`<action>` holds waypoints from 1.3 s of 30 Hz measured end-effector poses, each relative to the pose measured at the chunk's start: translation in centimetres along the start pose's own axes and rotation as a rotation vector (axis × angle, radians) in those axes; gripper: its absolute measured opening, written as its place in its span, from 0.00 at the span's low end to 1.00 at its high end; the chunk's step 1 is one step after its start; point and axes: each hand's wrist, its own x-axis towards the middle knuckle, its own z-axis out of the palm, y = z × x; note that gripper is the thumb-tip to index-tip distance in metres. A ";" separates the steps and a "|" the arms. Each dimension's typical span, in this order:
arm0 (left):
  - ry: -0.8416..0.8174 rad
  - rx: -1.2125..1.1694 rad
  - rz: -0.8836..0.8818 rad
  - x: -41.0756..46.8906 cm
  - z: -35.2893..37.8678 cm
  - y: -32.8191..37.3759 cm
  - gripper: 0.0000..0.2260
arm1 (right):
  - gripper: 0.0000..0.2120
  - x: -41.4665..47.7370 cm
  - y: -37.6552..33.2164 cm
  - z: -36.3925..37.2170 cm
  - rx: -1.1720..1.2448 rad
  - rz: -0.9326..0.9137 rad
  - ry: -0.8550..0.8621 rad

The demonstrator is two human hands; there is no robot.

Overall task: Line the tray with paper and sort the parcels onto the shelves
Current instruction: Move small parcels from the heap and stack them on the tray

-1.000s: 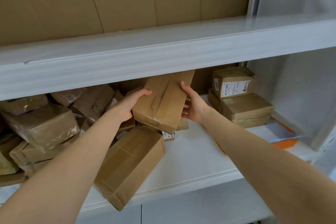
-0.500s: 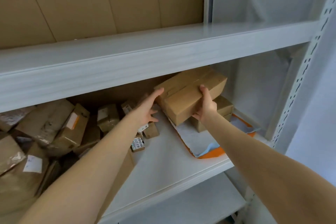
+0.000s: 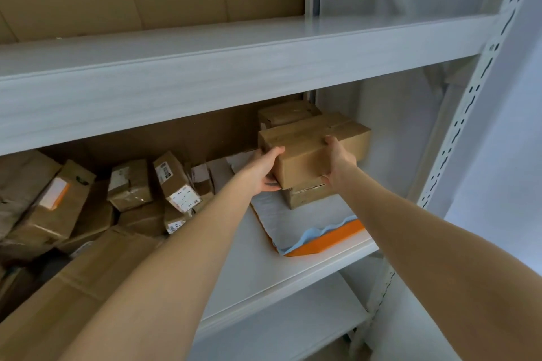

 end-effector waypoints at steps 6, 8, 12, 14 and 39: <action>0.046 -0.015 0.004 0.9 0.7 -0.3 0.25 | 0.30 1.3 0.4 0.1 -0.044 -0.007 -0.009; 0.054 -0.008 0.005 0.8 0.7 -0.5 0.24 | 0.32 1.4 0.6 0.4 -0.059 -0.019 -0.015; 0.042 0.035 0.018 0.3 -0.1 -0.5 0.23 | 0.35 1.8 1.2 1.2 -0.156 -0.051 0.001; 0.034 0.046 0.019 -0.3 -0.4 -0.5 0.23 | 0.38 2.3 1.6 1.5 -0.197 -0.072 0.038; 0.511 0.310 0.466 -11.9 -20.9 1.2 0.10 | 0.26 -12.9 8.8 15.1 -0.635 -0.930 -0.010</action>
